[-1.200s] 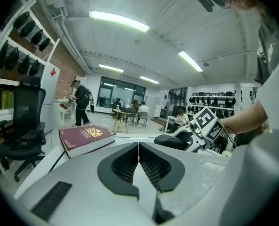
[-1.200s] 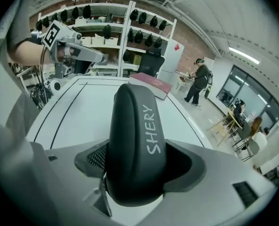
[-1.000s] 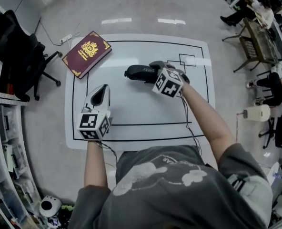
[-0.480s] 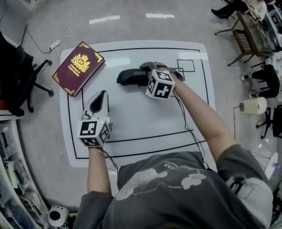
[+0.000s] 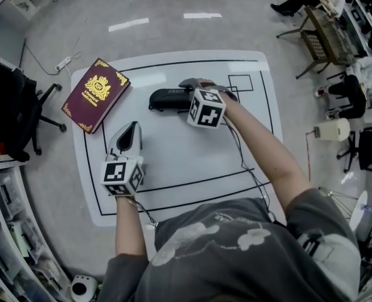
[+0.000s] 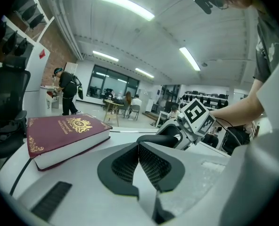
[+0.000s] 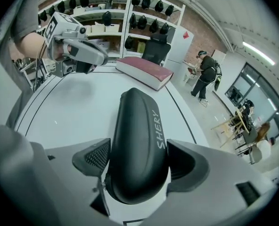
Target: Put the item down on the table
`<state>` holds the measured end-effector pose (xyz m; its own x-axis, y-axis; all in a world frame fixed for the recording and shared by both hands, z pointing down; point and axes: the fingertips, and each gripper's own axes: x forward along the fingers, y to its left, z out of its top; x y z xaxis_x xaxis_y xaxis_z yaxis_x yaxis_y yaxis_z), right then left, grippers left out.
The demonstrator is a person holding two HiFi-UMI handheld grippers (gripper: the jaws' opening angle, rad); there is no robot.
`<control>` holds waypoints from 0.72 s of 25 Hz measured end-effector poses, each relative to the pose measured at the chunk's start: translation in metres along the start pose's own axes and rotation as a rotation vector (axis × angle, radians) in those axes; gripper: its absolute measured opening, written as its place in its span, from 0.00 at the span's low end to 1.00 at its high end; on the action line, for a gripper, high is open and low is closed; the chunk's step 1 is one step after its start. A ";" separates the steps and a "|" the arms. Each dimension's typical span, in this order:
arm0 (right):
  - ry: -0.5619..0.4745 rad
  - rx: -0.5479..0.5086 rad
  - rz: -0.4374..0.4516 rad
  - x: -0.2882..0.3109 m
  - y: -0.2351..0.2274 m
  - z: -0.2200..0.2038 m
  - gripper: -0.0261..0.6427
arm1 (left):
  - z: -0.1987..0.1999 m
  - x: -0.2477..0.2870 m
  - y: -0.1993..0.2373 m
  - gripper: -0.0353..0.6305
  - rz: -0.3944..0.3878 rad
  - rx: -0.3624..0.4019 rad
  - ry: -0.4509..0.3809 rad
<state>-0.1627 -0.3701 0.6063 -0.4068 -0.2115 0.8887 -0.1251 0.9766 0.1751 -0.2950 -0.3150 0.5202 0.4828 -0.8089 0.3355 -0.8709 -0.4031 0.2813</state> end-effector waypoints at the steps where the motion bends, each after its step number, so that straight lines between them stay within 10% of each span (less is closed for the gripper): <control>1: -0.001 0.000 -0.002 -0.001 0.000 0.000 0.59 | 0.000 0.000 -0.001 0.06 -0.002 0.000 0.001; 18: -0.281 0.213 -0.163 -0.077 -0.007 0.013 0.48 | 0.016 -0.034 -0.031 0.06 0.056 0.034 -0.044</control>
<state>-0.1420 -0.3608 0.5312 -0.5945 -0.3950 0.7004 -0.3819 0.9052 0.1863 -0.2856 -0.2820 0.4853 0.4296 -0.8482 0.3099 -0.8993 -0.3707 0.2321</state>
